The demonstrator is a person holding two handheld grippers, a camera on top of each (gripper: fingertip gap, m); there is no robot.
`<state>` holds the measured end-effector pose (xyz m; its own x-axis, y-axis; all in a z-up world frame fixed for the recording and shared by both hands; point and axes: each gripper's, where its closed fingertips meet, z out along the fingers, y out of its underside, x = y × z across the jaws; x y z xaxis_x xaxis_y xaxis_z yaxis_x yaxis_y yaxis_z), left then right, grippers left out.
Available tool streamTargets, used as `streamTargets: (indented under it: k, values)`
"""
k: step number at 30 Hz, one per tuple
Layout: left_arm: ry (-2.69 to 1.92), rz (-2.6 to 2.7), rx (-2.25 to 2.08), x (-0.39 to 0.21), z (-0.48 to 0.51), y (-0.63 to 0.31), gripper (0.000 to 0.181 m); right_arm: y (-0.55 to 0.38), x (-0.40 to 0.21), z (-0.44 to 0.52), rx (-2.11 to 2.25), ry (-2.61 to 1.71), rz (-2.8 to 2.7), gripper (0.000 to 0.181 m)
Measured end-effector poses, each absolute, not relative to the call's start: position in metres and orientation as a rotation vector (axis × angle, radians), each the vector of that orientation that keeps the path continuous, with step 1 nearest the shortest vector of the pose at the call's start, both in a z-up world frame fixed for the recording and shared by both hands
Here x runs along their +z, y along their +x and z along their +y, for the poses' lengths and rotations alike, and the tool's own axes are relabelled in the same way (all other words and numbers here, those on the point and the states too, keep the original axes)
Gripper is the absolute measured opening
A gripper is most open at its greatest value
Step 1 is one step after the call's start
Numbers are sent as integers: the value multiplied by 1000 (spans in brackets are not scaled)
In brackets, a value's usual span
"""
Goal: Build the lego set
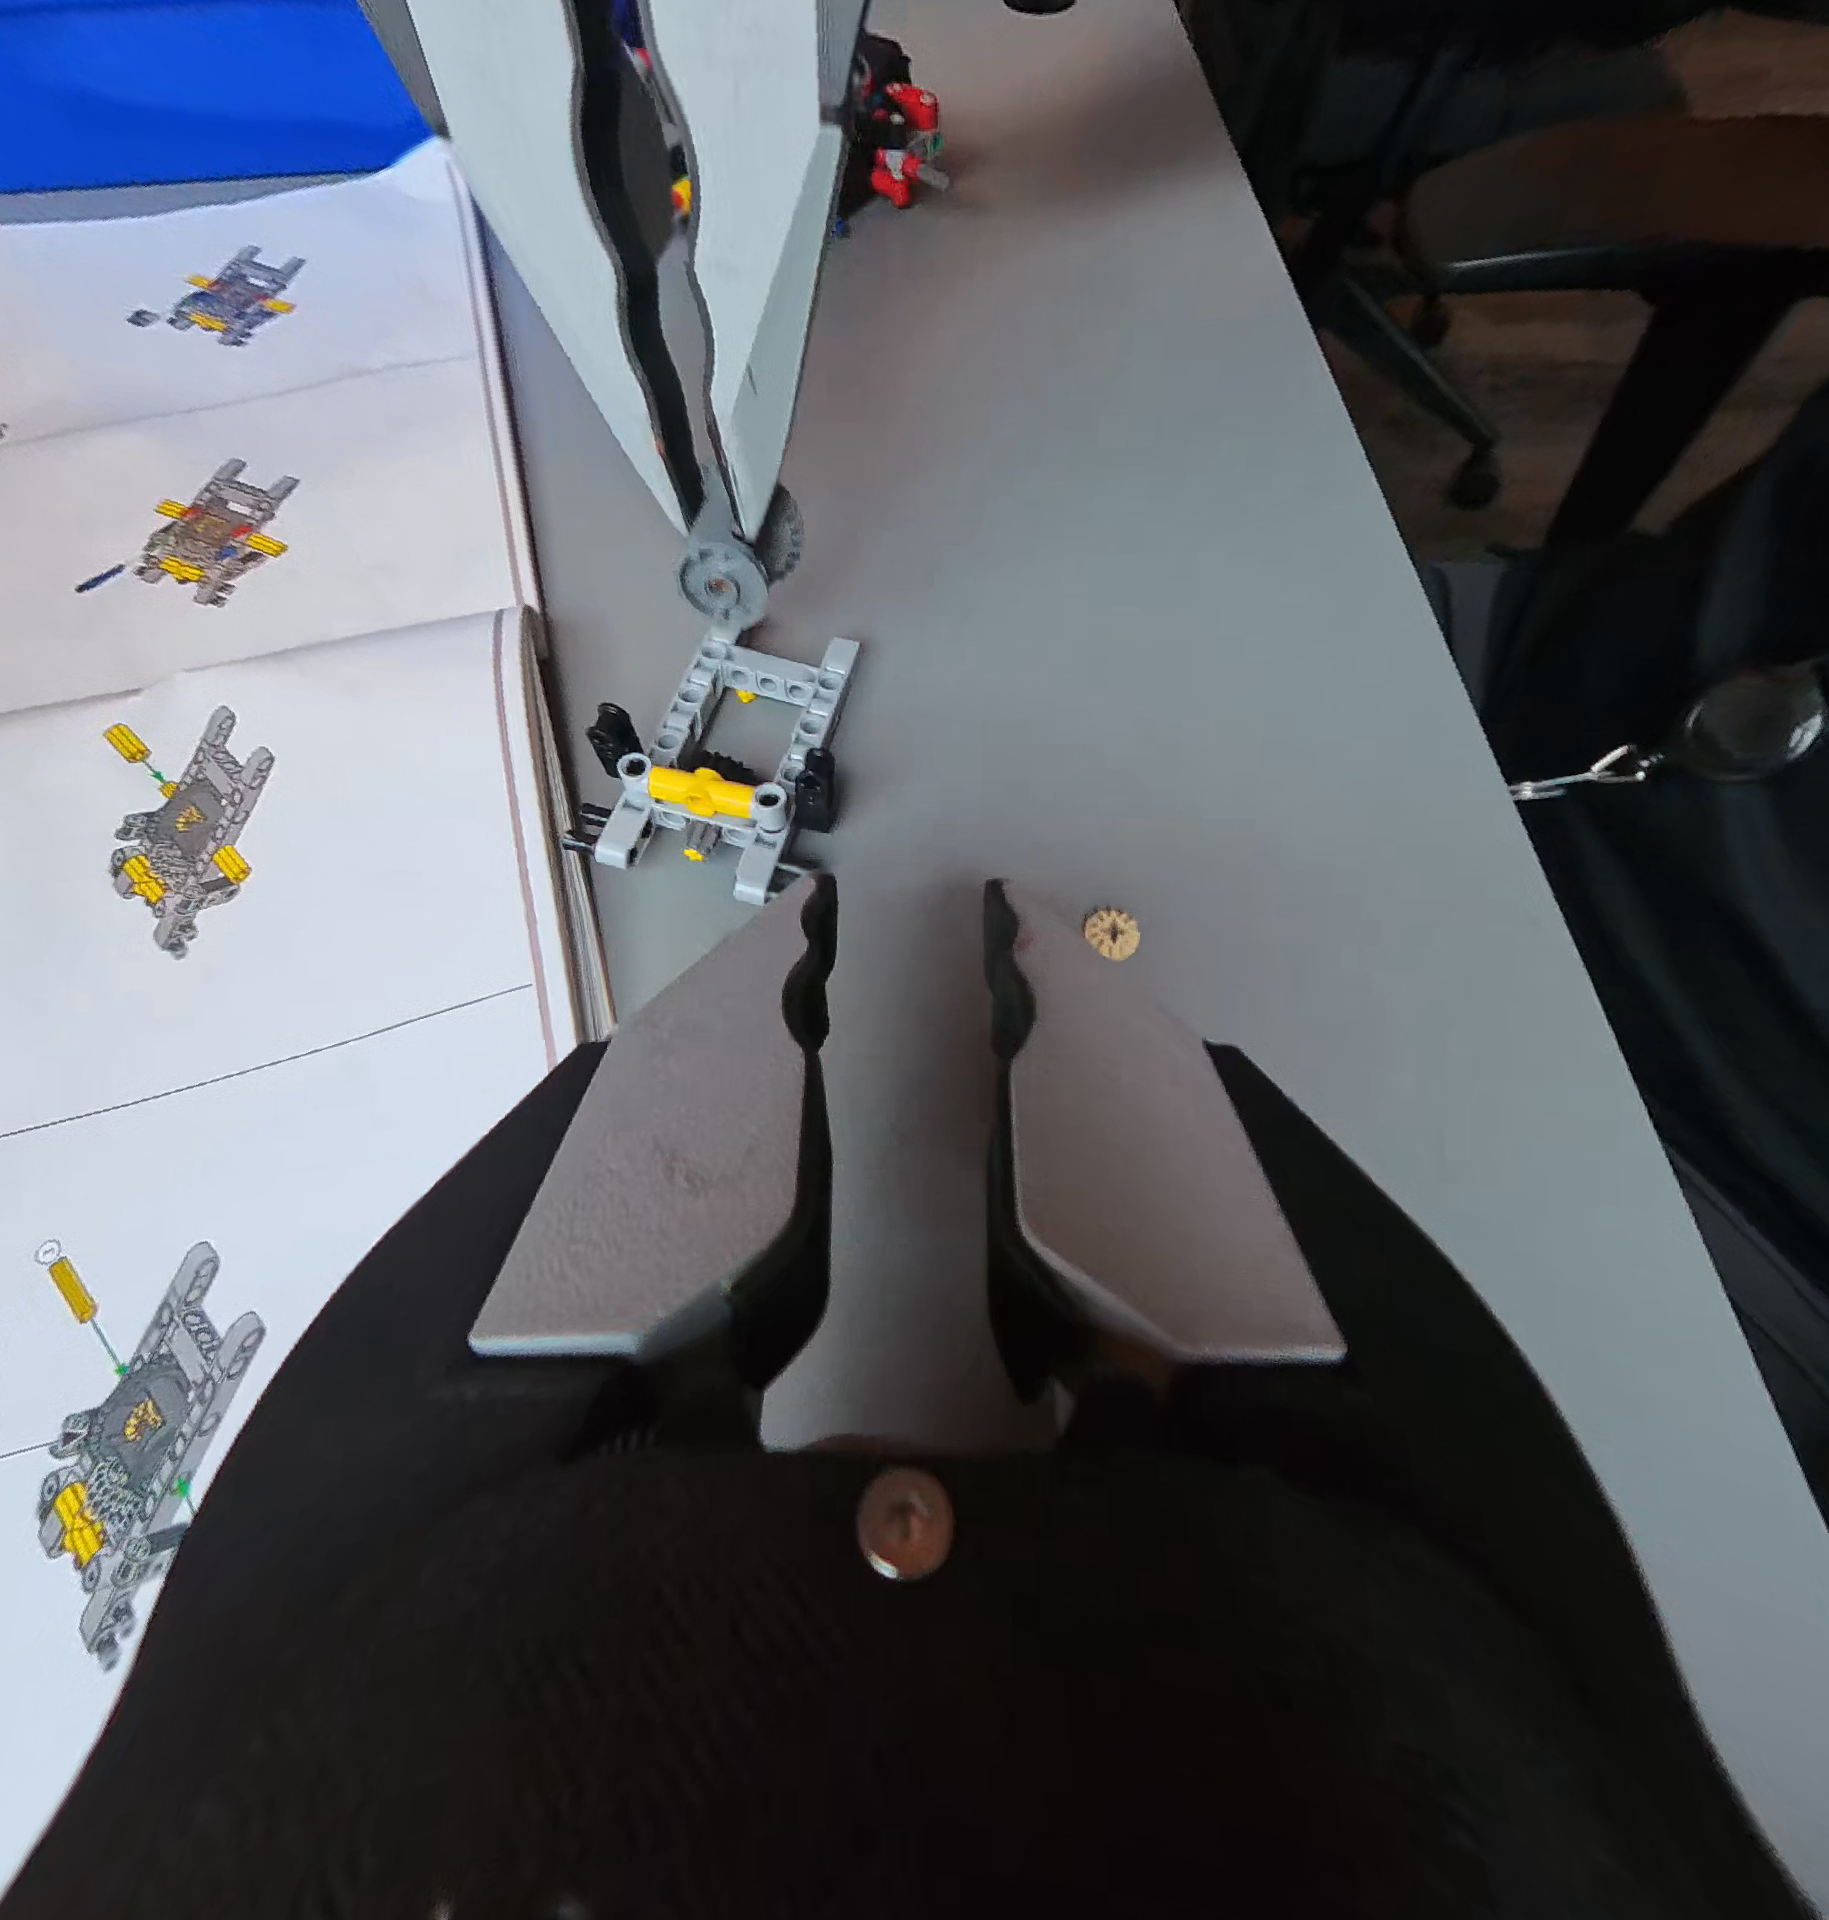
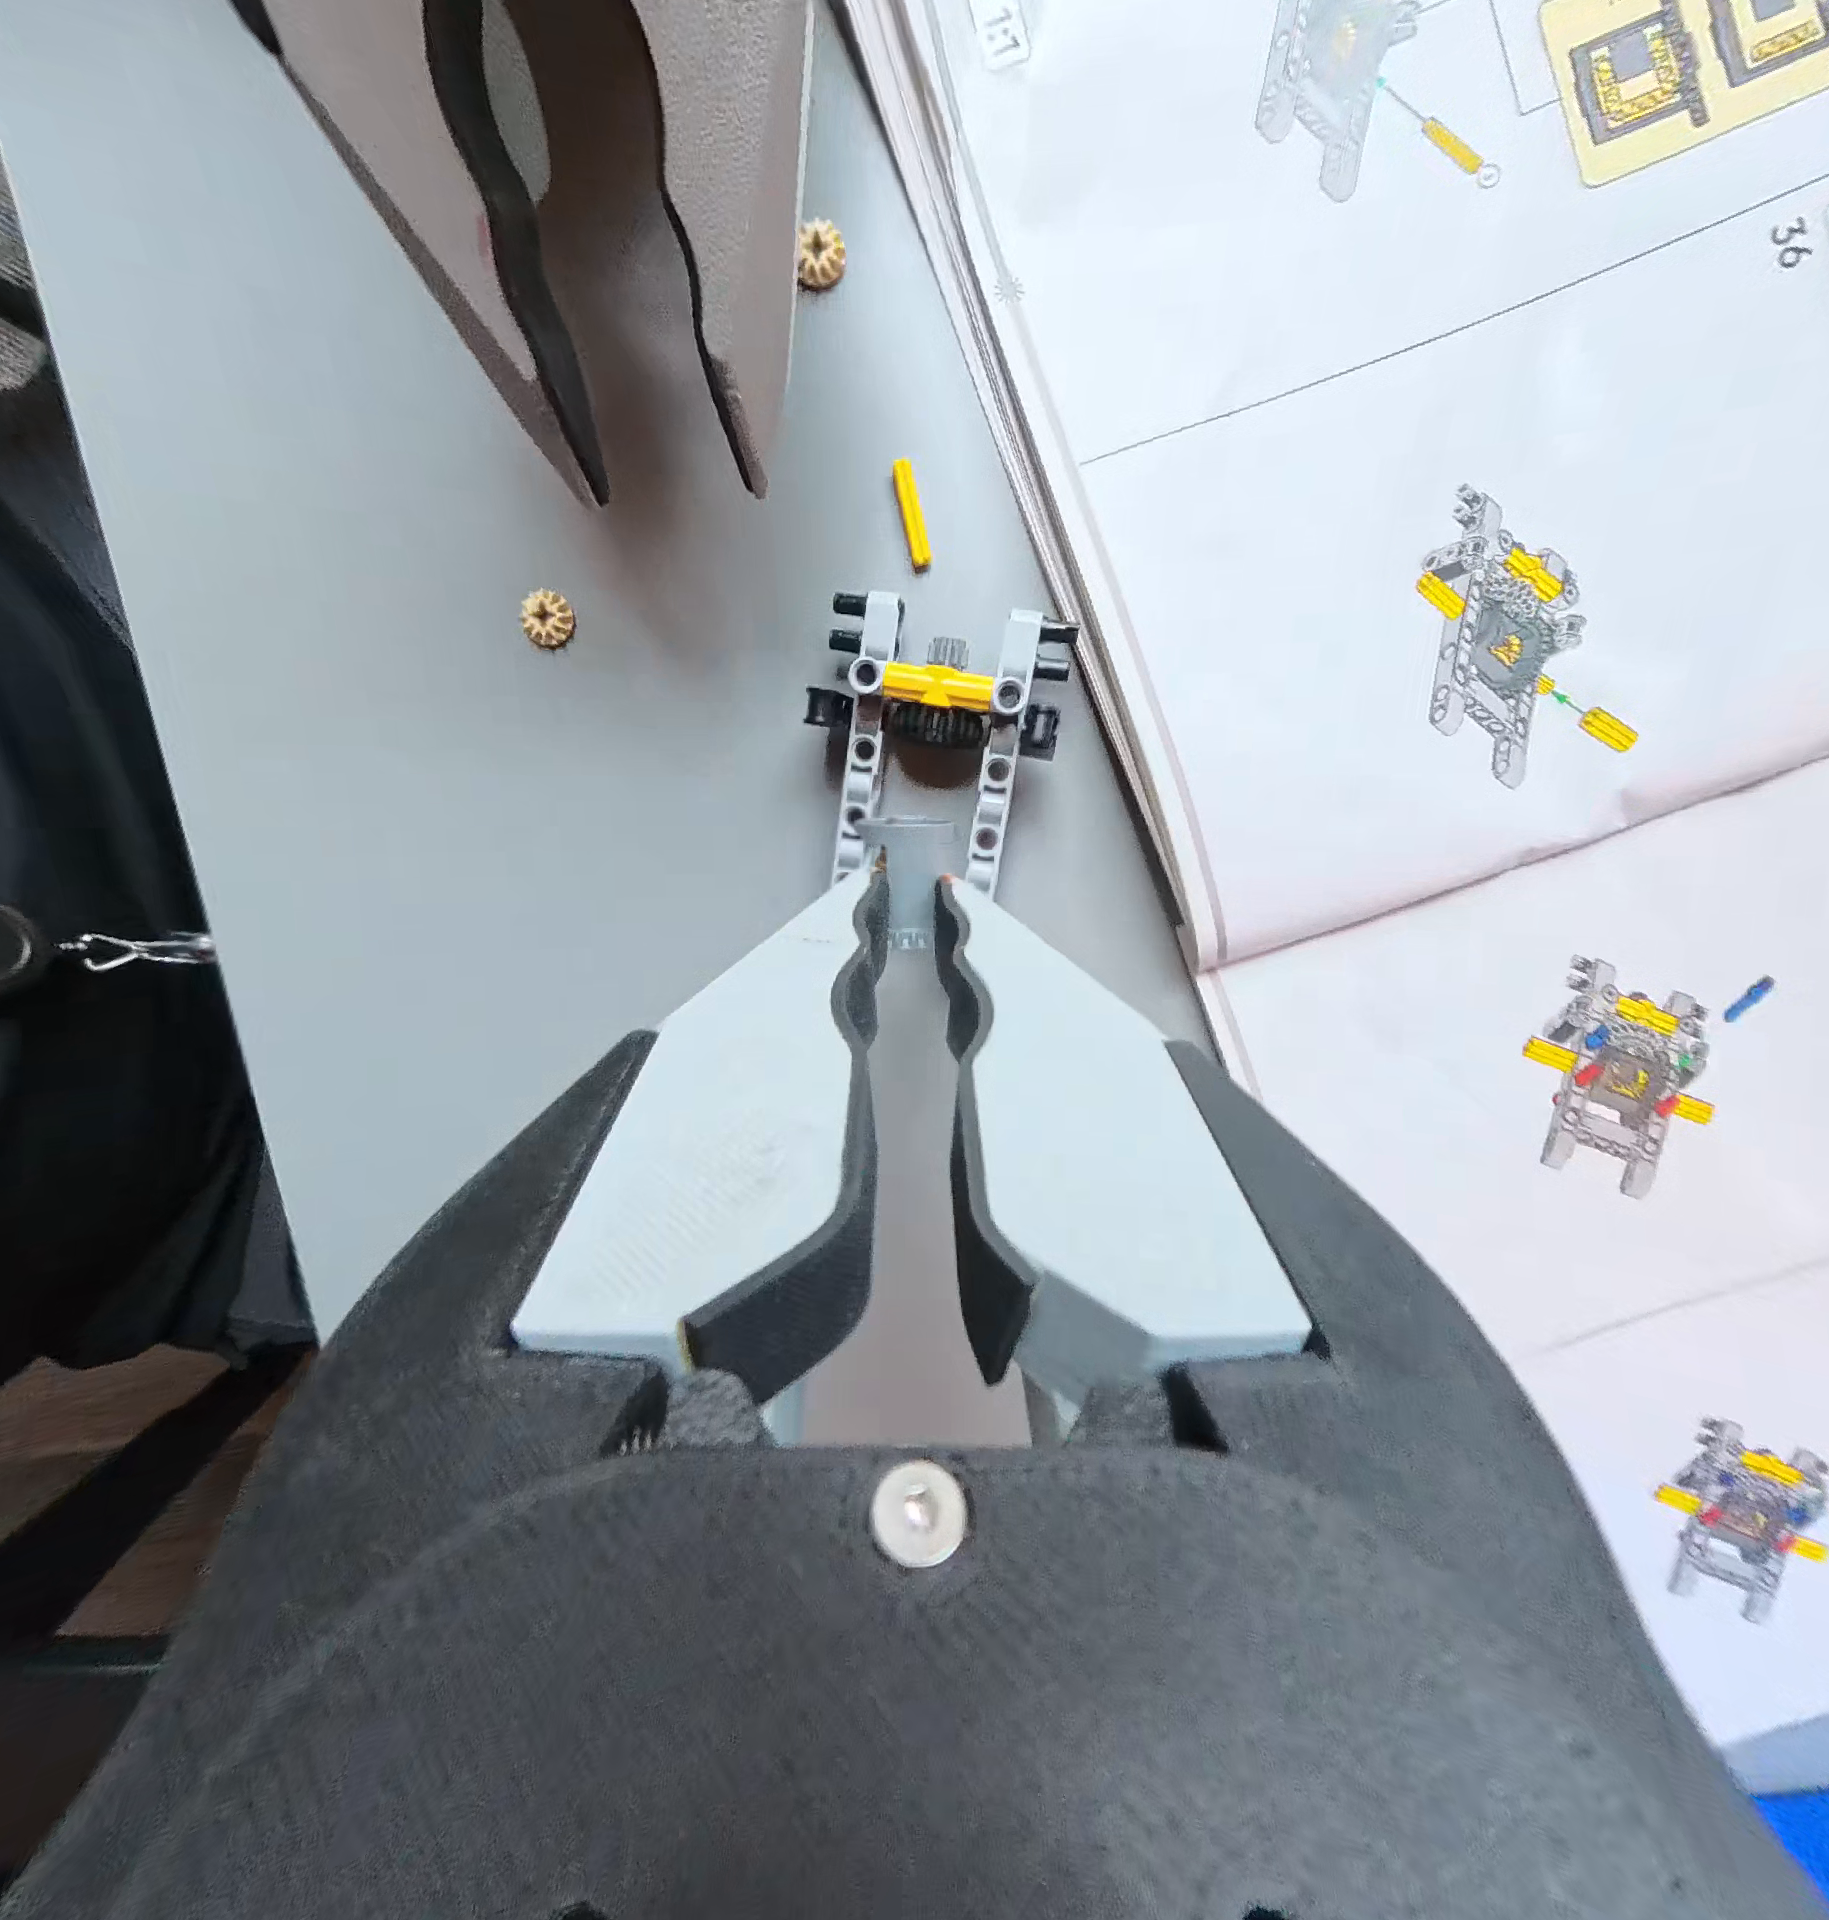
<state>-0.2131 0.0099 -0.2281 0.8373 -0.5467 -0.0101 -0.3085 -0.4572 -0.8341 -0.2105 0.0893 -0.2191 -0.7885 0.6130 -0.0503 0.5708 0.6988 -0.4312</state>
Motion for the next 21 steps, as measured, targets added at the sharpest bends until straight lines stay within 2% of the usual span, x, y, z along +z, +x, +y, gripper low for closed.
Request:
streamTargets:
  k: [21]
  values:
    - [-2293,531,-160,-265,41,-224,23,-224,-225,87,927,-1093,-2825,5]
